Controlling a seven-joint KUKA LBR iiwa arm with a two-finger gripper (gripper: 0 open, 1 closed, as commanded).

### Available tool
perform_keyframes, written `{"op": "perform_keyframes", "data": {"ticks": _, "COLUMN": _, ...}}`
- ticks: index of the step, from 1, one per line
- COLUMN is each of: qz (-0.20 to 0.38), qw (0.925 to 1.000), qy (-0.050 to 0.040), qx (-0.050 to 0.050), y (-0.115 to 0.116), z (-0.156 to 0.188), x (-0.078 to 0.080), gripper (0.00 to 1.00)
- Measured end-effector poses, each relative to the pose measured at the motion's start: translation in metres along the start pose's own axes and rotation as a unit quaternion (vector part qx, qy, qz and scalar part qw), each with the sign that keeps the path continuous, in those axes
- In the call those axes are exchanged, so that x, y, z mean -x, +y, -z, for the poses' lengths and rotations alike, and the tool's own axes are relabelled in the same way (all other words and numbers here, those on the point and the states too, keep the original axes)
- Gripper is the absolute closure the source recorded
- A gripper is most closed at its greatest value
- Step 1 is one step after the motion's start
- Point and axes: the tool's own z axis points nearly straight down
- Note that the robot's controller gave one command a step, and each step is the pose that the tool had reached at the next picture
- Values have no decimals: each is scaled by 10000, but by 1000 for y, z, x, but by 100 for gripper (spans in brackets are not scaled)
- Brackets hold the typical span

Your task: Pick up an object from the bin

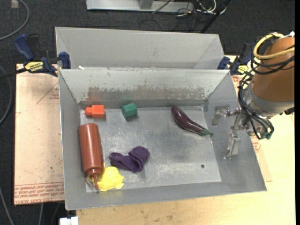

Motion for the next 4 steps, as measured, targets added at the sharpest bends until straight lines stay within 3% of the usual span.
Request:
{"op": "perform_keyframes", "data": {"ticks": 1, "qz": 16, "qw": 10000, "qy": -39, "qx": -8, "y": 0, "z": 4, "x": 2, "gripper": 0}}
{"op": "perform_keyframes", "data": {"ticks": 2, "qz": -40, "qw": 10000, "qy": -67, "qx": -13, "y": 0, "z": -50, "x": 29, "gripper": 0}}
{"op": "perform_keyframes", "data": {"ticks": 3, "qz": 353, "qw": 9994, "qy": -39, "qx": -7, "y": 16, "z": -76, "x": 90, "gripper": 0}}
{"op": "perform_keyframes", "data": {"ticks": 4, "qz": -771, "qw": 9970, "qy": -75, "qx": 2, "y": 14, "z": -96, "x": 90, "gripper": 0}}
